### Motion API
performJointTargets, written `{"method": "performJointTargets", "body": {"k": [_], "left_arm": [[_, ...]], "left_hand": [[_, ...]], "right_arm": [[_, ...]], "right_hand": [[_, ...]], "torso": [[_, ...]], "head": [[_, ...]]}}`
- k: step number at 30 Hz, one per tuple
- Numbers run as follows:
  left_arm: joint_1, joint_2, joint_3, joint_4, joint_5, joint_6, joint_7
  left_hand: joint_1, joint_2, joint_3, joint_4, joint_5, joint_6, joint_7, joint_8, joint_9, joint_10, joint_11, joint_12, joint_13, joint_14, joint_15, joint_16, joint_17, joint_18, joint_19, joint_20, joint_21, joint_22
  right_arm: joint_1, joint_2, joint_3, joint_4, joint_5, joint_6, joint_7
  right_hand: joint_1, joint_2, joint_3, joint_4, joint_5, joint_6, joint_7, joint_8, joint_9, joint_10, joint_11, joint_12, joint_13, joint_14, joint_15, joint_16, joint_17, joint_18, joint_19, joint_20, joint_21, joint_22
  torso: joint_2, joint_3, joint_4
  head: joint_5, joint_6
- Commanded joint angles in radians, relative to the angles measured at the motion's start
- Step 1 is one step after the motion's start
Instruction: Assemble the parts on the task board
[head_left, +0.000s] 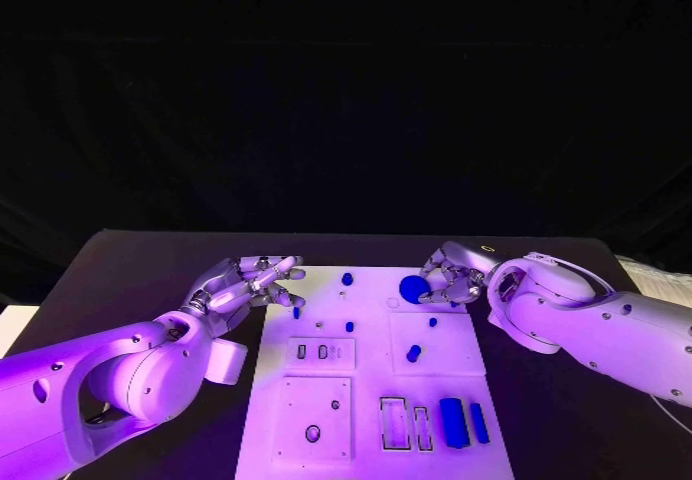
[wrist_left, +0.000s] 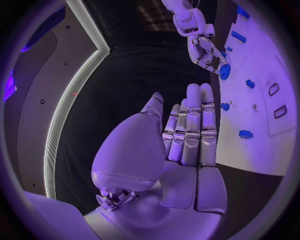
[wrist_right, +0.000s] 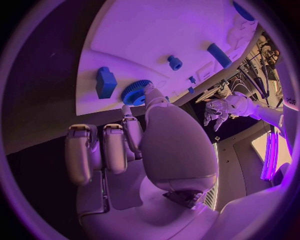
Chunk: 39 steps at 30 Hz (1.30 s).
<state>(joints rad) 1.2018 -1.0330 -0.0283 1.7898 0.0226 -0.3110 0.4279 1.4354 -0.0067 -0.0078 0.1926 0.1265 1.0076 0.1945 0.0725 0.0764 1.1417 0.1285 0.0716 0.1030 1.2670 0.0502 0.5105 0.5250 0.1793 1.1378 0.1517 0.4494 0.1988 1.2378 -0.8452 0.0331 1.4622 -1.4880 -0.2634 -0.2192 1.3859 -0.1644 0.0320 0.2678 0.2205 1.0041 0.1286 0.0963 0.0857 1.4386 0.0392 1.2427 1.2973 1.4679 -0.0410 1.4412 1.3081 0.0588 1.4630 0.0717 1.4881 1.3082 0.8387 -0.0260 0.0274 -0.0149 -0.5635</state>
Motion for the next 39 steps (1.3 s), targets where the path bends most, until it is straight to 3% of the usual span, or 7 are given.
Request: {"method": "performJointTargets", "body": {"k": [1,17,39], "left_arm": [[0.001,0.001,0.001,-0.001,0.002,0.02,0.0],[0.001,0.002,0.0,-0.004,0.002,0.025,-0.004],[0.001,0.002,0.0,-0.004,0.002,0.029,-0.009]], "left_hand": [[0.003,0.007,0.0,-0.008,-0.002,-0.005,0.003,-0.005,-0.001,-0.006,-0.001,-0.005,0.001,-0.007,-0.002,0.005,0.001,0.002,-0.007,0.0,0.005,0.001],[0.005,0.008,0.001,-0.009,-0.002,-0.005,0.003,-0.005,-0.001,-0.007,-0.001,-0.005,0.001,-0.008,-0.002,0.006,0.003,0.002,-0.008,0.0,0.006,0.002],[0.006,0.009,0.002,-0.01,-0.002,-0.005,0.003,-0.005,-0.001,-0.007,-0.001,-0.005,0.001,-0.009,-0.002,0.006,0.004,0.002,-0.008,0.0,0.006,0.002]], "right_arm": [[-0.001,0.004,0.0,0.003,0.008,-0.008,0.015],[-0.001,0.013,0.0,0.008,-0.013,-0.039,0.019],[-0.002,0.023,0.0,-0.003,-0.022,0.035,0.019]], "right_hand": [[0.007,0.006,0.002,0.006,0.003,0.006,-0.001,0.002,0.001,0.007,0.0,0.008,0.006,0.072,0.006,0.006,0.077,-0.019,0.013,0.001,0.006,0.082],[0.006,0.007,0.001,0.007,0.002,0.004,-0.001,0.002,0.0,0.002,0.001,0.003,0.005,0.073,0.007,0.014,0.087,-0.019,0.015,0.002,0.007,0.084],[0.037,0.03,0.018,-0.02,0.007,0.03,-0.004,0.015,0.006,0.015,-0.002,0.044,0.051,0.087,0.007,0.076,0.178,-0.022,0.022,0.003,0.013,0.097]], "torso": [[0.0,-0.0002,0.0006],[0.0,-0.0004,-0.0002],[0.0,-0.0007,0.0005]], "head": [[0.001,-0.003],[-0.001,-0.004],[0.0,-0.01]]}}
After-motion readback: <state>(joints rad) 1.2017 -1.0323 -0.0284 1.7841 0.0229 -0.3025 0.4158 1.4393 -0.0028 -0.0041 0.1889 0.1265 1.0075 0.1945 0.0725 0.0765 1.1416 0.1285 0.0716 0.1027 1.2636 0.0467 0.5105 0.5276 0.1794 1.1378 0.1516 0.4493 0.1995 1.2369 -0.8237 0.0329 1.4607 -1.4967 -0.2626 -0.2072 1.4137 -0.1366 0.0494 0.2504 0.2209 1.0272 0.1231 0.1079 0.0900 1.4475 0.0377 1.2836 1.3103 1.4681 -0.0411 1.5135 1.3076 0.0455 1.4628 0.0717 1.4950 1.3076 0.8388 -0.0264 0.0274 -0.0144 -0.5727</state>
